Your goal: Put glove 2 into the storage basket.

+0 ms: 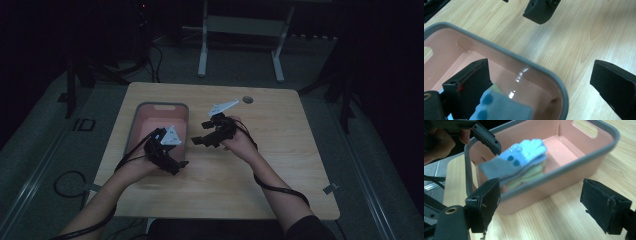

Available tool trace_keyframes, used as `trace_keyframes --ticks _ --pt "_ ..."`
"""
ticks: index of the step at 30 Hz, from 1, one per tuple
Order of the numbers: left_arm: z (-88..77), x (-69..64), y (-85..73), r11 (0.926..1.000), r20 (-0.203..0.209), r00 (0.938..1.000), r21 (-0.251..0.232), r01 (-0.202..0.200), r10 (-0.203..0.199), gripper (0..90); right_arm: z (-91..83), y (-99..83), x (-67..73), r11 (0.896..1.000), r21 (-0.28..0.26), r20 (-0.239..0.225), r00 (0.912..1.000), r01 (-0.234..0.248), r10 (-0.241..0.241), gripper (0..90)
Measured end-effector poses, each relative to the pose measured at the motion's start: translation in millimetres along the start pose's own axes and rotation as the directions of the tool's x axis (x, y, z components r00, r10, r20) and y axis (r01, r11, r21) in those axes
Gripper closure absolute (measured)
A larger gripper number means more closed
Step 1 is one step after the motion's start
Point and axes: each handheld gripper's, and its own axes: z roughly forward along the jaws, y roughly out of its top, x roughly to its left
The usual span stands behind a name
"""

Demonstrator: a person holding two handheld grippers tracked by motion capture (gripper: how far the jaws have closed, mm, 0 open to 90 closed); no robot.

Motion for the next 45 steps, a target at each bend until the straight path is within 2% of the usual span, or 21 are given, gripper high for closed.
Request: trace_keyframes --ticks 3,6,12,17,20,24,28,30,32,36,40,45 --pt "3.2 -2.8 4.7 1.0 0.013 0.9999 0.002 -0.007 0.007 3.1 -4.8 -5.4 -2.5 1.0 0.002 0.006 1.0 -0.002 0.002 16.2" --pt "13.3 -10.2 14.2 0.9982 0.02 0.9982 0.021 -0.057 0.056 3.0 -12.1 -14.3 -6.0 1.0 0.017 0.021 0.9998 0.004 -0.005 16.2" --pt "23.9 -16.9 25.2 0.9986 0.048 0.9975 0.006 -0.053 0.052 3.0 -23.4 -28.8 -9.8 1.0 -0.002 0.027 0.9996 -0.011 0.011 16.2" --pt "34.3 -26.6 34.0 0.9962 0.093 0.9921 0.011 -0.086 0.085 3.0 -32.7 -37.8 -12.6 1.0 -0.017 0.041 0.9991 -0.011 0.011 15.9" --pt "37.2 -28.9 35.6 0.9955 0.1 0.9907 0.013 -0.094 0.092 3.0 -35.4 -43.6 -12.4 1.0 -0.017 0.044 0.999 -0.009 0.01 15.8" --pt "42.6 -34.0 39.5 0.9961 0.117 0.9892 -0.012 -0.088 0.089 3.0 -36.5 -50.7 -11.8 1.0 -0.008 0.05 0.9987 -0.005 0.006 15.8" --pt "47.7 -40.9 43.7 0.9945 0.137 0.9851 -0.015 -0.104 0.105 3.0 -39.2 -64.8 -12.8 1.0 -0.002 0.061 0.9981 -0.015 0.015 15.0" --pt "51.7 -45.4 45.0 0.9937 0.16 0.9807 -0.028 -0.109 0.112 3.0 -41.6 -71.1 -13.5 1.0 -0.004 0.062 0.9979 -0.02 0.021 15.0" --pt "53.3 -47.1 45.1 0.9931 0.168 0.9789 -0.026 -0.114 0.117 3.0 -43.1 -74.3 -13.7 1.0 -0.002 0.063 0.9977 -0.023 0.023 15.0" --pt "61.0 -54.1 45.9 0.9911 0.198 0.9711 -0.021 -0.131 0.133 3.0 -51.7 -90.5 -15.9 0.999 0.001 0.076 0.9964 -0.039 0.039 15.0" --pt "64.5 -58.4 47.4 0.9905 0.201 0.97 -0.029 -0.134 0.137 3.0 -56.2 -100.4 -19.2 0.999 0.004 0.091 0.9945 -0.053 0.052 15.0" --pt "72.9 -66.3 50.2 0.9881 0.212 0.9651 -0.03 -0.151 0.154 3.0 -62.3 -113.9 -22.5 0.997 0.0 0.1 0.9922 -0.075 0.075 15.0"
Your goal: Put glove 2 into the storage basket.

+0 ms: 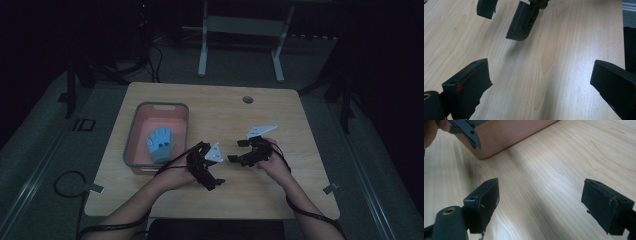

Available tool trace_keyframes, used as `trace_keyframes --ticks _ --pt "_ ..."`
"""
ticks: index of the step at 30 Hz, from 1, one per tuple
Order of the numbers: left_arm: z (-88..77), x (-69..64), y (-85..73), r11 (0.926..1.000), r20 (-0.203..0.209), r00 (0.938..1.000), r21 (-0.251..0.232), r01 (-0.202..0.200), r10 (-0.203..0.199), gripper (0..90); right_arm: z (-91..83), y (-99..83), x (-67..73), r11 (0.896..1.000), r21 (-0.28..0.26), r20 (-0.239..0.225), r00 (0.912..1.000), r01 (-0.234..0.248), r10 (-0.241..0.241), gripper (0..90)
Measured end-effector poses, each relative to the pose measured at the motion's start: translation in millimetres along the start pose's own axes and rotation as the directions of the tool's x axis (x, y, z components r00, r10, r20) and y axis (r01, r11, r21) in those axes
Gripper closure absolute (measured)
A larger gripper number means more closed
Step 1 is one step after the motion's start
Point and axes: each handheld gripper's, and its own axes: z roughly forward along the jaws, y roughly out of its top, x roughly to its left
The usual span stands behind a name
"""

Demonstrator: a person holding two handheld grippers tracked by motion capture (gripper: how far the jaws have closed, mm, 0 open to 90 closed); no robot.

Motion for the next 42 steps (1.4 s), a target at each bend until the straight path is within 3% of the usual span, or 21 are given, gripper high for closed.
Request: trace_keyframes --ticks 7,22,31,34,42 --pt "15.7 -5.8 1.2 1.0 0.053 0.9986 0.001 -0.006 0.006 3.0 -4.9 -17.0 -3.2 1.0 0.007 0.006 0.9997 -0.024 0.024 15.0" --pt "41.1 -15.2 -7.0 0.9999 0.099 0.995 -0.011 -0.002 0.003 3.0 -15.1 -53.1 -10.1 0.997 0.019 0.029 0.9965 -0.079 0.078 15.0" --pt "52.7 -18.2 -11.1 0.9997 0.134 0.991 -0.023 -0.001 0.004 3.0 -18.3 -66.5 -8.7 0.996 0.006 0.043 0.9953 -0.087 0.087 15.0" --pt "55.8 -19.8 -12.0 0.9999 0.119 0.9928 -0.014 -0.009 0.011 3.0 -19.1 -69.9 -7.5 0.997 0.004 0.048 0.9957 -0.08 0.08 15.0" --pt "62.3 -22.4 -15.1 0.9999 0.137 0.9906 -0.011 -0.002 0.003 3.0 -24.6 -79.1 -4.9 0.998 -0.008 0.062 0.9957 -0.068 0.069 15.1"
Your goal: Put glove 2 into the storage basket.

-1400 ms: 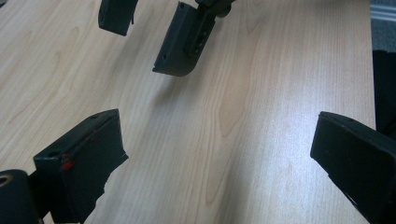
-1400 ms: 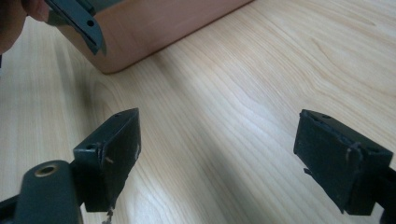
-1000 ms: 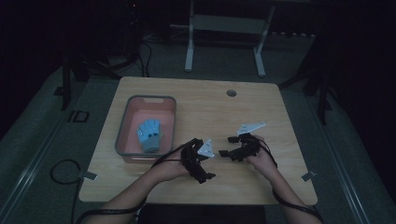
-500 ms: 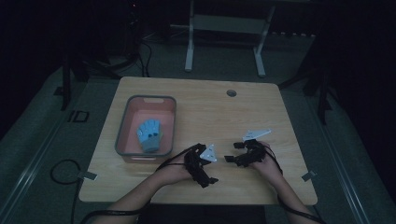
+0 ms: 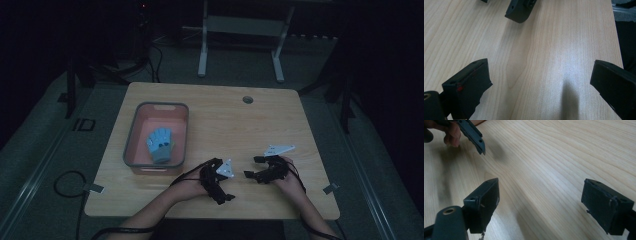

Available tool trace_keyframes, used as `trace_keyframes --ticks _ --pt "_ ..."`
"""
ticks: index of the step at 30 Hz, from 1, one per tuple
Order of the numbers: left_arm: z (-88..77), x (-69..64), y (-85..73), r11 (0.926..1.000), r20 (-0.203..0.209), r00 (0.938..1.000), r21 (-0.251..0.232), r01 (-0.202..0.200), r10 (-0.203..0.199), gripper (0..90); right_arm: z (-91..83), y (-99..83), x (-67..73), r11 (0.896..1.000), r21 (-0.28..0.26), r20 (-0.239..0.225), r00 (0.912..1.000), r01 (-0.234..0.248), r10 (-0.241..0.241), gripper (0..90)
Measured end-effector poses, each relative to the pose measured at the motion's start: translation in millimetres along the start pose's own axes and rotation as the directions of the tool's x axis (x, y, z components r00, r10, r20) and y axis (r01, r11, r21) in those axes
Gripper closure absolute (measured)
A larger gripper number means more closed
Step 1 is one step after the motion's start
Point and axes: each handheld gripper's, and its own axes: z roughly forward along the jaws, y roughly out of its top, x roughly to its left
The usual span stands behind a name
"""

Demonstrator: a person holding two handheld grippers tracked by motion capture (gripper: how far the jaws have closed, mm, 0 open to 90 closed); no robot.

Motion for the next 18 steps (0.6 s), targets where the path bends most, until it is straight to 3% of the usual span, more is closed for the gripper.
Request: trace_keyframes --ticks 18 --pt "9.4 -3.6 -11.8 0.9998 -0.003 0.9999 -0.007 0.017 -0.017 3.0 -15.3 -18.3 -7.1 1.0 0.003 0.031 0.9994 -0.015 0.015 15.0"
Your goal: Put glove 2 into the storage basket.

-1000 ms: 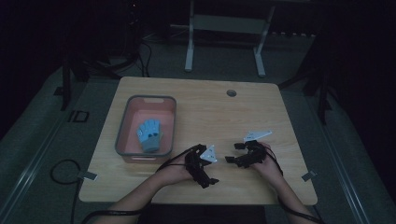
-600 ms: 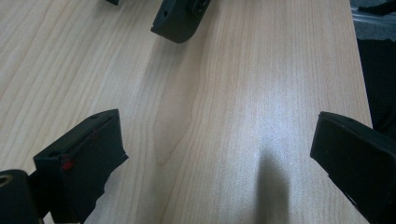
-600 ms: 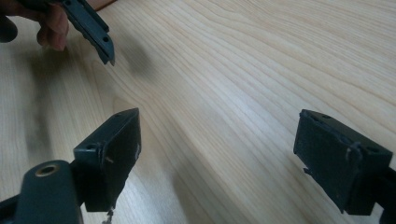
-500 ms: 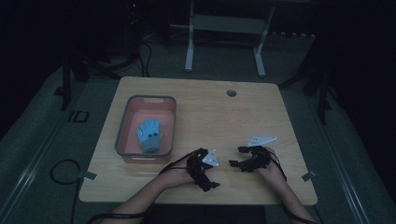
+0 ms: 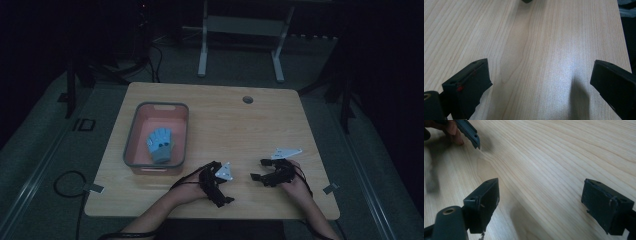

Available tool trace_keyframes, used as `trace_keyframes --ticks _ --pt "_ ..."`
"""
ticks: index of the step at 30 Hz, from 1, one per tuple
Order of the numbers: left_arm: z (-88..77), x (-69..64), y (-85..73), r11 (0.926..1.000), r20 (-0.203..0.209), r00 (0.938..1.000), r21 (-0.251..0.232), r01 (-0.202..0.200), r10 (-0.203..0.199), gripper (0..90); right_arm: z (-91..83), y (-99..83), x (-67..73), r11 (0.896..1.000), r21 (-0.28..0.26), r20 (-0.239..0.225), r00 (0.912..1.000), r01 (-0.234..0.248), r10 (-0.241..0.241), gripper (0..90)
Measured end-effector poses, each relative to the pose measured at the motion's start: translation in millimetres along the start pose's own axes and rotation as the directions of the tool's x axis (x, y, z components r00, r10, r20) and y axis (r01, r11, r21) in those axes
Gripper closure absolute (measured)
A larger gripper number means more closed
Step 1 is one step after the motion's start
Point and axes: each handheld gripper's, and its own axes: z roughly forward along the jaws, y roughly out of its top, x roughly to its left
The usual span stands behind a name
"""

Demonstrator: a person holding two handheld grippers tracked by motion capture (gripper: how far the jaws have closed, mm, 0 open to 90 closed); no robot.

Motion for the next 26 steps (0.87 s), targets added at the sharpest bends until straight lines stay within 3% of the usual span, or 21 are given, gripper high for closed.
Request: trace_keyframes --ticks 5,9,26 --pt "-0.2 0.3 -2.8 1.0 -0.018 0.9998 0.001 0.006 -0.006 3.0 -5.4 -3.8 -2.7 1.0 -0.008 0.004 0.9999 -0.01 0.01 15.1" --pt "-2.2 1.2 -6.0 0.999 -0.025 0.9991 -0.033 0.032 -0.033 3.0 -7.3 -5.0 -3.6 1.0 -0.019 0.014 0.9997 -0.018 0.018 15.0" --pt "-1.6 0.1 -12.4 0.9986 -0.01 0.9994 -0.041 0.033 -0.033 3.1 -7.2 -5.3 -3.2 1.0 -0.023 0.031 0.9995 -0.003 0.004 15.0"
